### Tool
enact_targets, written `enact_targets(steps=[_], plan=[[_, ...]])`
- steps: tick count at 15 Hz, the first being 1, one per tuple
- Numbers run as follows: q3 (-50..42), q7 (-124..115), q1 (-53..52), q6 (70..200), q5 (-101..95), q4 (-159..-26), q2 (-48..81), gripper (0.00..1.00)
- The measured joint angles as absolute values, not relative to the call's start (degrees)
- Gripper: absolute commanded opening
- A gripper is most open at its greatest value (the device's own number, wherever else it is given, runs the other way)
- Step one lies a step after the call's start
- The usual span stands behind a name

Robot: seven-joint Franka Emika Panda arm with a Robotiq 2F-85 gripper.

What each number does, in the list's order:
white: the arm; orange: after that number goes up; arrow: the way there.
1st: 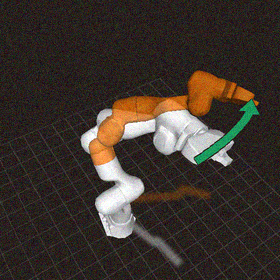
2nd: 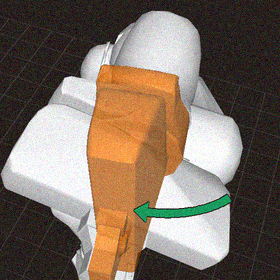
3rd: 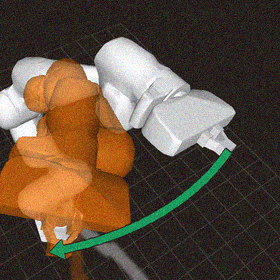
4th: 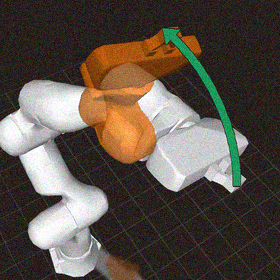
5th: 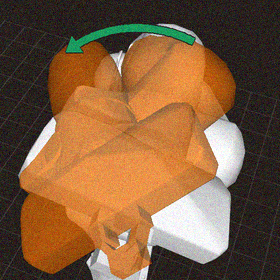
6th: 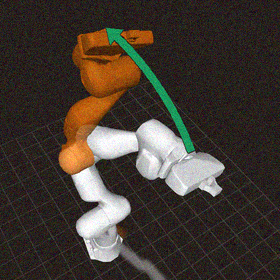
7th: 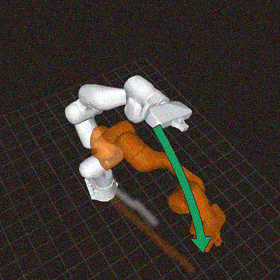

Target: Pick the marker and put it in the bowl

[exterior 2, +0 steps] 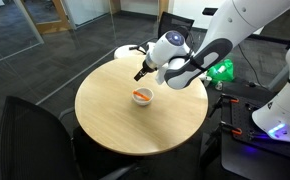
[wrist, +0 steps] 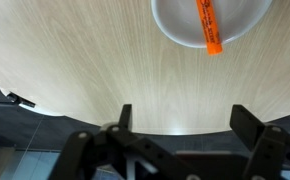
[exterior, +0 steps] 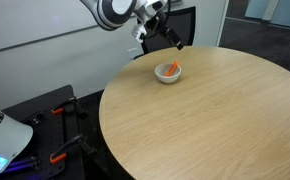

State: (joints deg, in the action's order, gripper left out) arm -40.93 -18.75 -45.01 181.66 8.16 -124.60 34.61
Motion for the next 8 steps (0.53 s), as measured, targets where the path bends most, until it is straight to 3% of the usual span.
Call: enact_targets(steps=[8], plan=[[-44.4, -19.4, -48.5, 178.9, 8.2, -126.9, 32.4, 1.00]])
